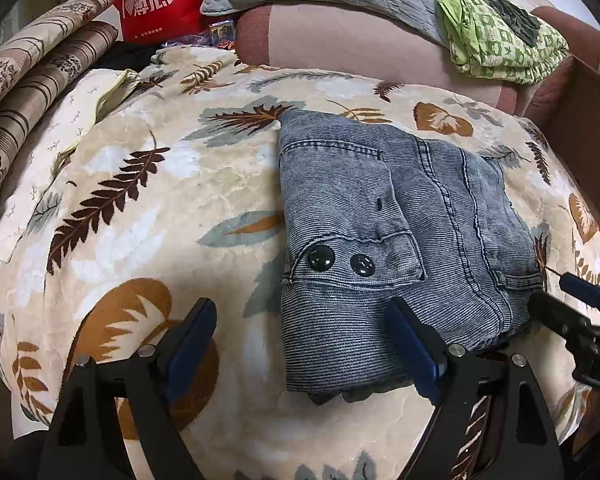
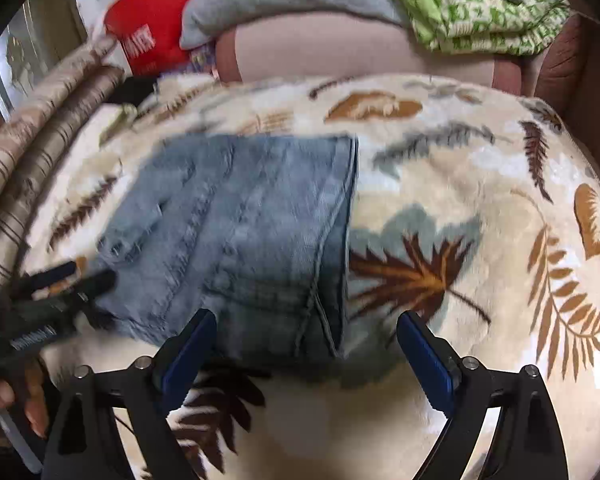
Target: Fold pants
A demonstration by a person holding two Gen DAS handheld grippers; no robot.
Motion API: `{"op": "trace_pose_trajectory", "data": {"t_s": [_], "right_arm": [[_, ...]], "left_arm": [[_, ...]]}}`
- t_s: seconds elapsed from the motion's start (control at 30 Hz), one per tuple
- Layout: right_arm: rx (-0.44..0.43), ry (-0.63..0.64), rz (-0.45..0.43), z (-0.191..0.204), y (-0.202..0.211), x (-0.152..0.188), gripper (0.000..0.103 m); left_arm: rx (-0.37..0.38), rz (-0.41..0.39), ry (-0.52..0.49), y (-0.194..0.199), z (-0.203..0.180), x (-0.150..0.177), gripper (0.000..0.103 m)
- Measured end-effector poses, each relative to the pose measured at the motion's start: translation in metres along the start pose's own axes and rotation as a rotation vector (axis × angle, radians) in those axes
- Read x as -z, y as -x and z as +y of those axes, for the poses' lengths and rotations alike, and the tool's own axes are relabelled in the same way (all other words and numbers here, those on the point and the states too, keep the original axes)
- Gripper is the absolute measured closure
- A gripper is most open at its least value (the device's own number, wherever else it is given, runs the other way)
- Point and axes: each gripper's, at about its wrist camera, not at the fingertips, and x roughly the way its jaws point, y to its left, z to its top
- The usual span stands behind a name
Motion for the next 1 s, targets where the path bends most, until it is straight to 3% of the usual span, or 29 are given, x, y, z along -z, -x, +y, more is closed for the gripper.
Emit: {"op": "trace_pose_trajectory", "data": {"t_s": [0.07, 0.1, 0.13, 0.2, 0.3, 0.37, 0.57, 0.73, 0.83, 0.93, 1.0], "right_arm": [[0.032, 0.005, 0.031, -0.001, -0.014, 0.001, 0.009], [0.041, 0.036, 0.099, 0.000, -0.032, 0.006, 0.009], [0.019, 0.019, 0.097, -0.003, -0.035, 0.009, 0.009], [0.002, -0.029, 0.089, -0.011, -0.022, 0.008, 0.008], [0.020, -0.004, 0.031, -0.012, 0.007, 0.004, 0.008], [0.017, 0.013, 0.012, -0.013, 0.023, 0.006, 0.007], [0.060, 0.085, 0.003, -0.005, 0.052, 0.020, 0.007], [0.089, 0.103, -0.014, -0.003, 0.077, 0.029, 0.007], [0.099, 0.125, -0.005, 0.002, 0.078, 0.028, 0.007], [0.094, 0.145, -0.002, 0.009, 0.078, 0.025, 0.007], [0.097, 0.152, 0.007, 0.011, 0.076, 0.024, 0.007]], "left_arm": [[0.001, 0.005, -0.001, 0.001, 0.000, -0.001, 0.016], [0.002, 0.016, -0.005, 0.003, -0.001, -0.001, 0.016], [-0.001, 0.011, -0.007, 0.007, -0.001, -0.001, 0.016], [-0.007, -0.022, -0.011, 0.022, -0.003, -0.001, 0.016], [0.003, -0.070, -0.032, 0.045, -0.013, -0.001, 0.016], [0.020, -0.100, -0.047, 0.054, -0.021, -0.002, 0.009], [0.067, -0.069, -0.009, 0.053, -0.028, -0.001, 0.007], [0.016, -0.106, -0.002, 0.058, -0.026, 0.000, 0.007], [0.011, -0.101, -0.004, 0.060, -0.026, -0.004, 0.006], [-0.058, -0.134, -0.023, 0.068, -0.030, -0.004, 0.000], [-0.048, -0.129, -0.042, 0.068, -0.031, -0.006, 0.000]]}}
